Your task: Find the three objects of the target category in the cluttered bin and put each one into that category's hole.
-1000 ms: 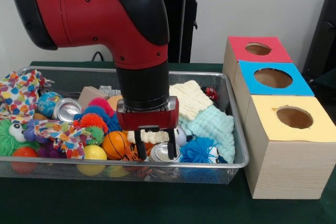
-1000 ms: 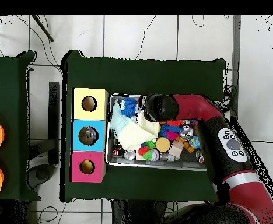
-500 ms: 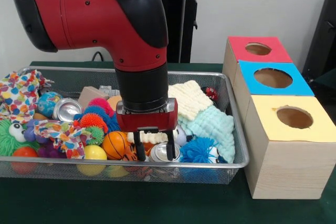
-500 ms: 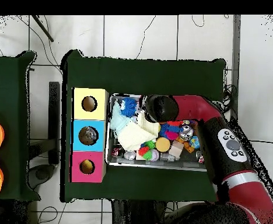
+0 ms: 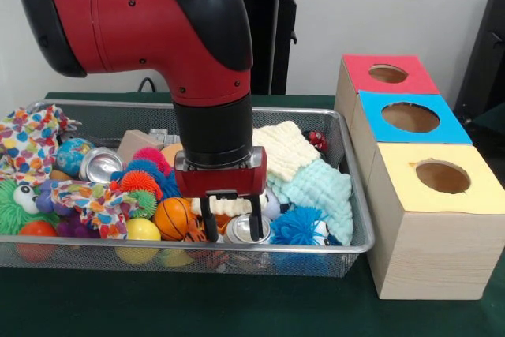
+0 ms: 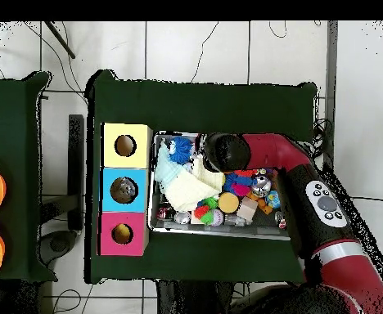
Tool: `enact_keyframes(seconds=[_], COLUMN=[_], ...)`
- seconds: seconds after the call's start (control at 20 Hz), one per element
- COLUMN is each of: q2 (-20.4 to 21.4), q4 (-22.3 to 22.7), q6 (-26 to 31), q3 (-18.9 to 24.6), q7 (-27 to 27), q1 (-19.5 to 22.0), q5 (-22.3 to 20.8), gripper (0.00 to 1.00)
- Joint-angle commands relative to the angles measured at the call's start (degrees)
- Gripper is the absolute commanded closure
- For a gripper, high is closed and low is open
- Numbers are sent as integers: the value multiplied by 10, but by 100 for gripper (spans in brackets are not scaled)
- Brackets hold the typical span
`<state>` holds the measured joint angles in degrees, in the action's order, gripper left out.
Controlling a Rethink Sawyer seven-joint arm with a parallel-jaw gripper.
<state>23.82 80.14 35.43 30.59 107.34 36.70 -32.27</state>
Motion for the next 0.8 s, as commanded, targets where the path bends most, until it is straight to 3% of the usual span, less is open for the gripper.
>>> enact_keyframes(seconds=[0.05, 0.55, 0.8], q2=[5, 46, 37], q4=[29, 47, 43], q6=[-20, 7, -10], q3=[-16, -13, -16], q7=[-33, -57, -56], q1=[7, 28, 34], q5=[-26, -21, -32], gripper=[0, 0, 0])
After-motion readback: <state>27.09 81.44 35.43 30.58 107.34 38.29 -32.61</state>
